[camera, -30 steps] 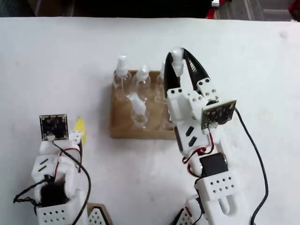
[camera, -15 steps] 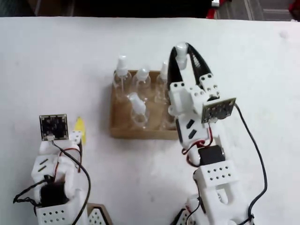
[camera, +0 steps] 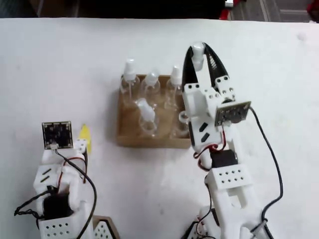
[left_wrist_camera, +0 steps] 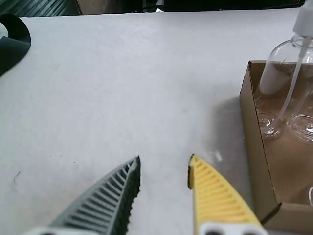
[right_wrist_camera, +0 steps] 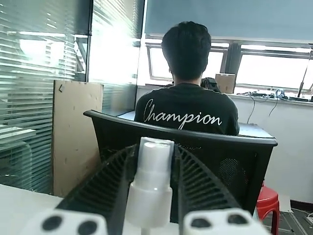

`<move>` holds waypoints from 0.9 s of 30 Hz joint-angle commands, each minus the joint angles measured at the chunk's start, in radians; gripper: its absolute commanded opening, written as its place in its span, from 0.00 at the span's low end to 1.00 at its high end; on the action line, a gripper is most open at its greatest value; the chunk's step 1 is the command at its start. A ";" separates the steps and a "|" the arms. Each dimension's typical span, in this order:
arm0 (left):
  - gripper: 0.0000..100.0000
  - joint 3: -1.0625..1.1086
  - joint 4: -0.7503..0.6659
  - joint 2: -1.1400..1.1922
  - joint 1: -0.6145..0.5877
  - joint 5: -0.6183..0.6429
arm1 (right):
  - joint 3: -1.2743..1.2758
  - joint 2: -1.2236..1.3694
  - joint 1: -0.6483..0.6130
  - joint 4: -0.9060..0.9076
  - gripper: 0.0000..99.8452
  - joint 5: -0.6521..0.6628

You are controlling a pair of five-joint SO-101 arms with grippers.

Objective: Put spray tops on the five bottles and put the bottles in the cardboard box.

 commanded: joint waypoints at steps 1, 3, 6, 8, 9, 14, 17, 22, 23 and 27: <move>0.15 -0.012 -0.025 -0.007 0.015 -0.009 | -0.044 0.024 0.012 -0.048 0.02 0.009; 0.15 -0.012 -0.025 -0.007 0.015 -0.009 | -0.031 0.024 0.005 -0.050 0.02 0.012; 0.15 -0.012 -0.032 -0.007 0.015 -0.009 | 0.000 0.024 0.004 -0.051 0.02 0.012; 0.15 -0.011 -0.038 -0.007 0.015 -0.009 | 0.021 0.024 0.004 -0.053 0.02 0.012; 0.15 -0.011 -0.038 -0.007 0.015 -0.009 | 0.032 0.022 0.005 -0.053 0.02 0.012; 0.15 -0.011 -0.038 -0.007 0.015 -0.009 | 0.087 0.022 0.004 -0.053 0.02 0.009; 0.15 -0.011 -0.038 -0.007 0.015 -0.009 | 0.106 0.022 0.004 -0.053 0.02 0.006; 0.15 -0.011 -0.038 -0.007 0.015 -0.009 | 0.132 0.022 0.004 -0.053 0.02 0.006; 0.15 -0.011 -0.038 -0.007 0.015 -0.009 | 0.141 0.022 0.002 -0.053 0.02 0.006; 0.15 -0.011 -0.038 -0.007 0.015 -0.009 | 0.190 0.010 -0.019 -0.053 0.02 0.008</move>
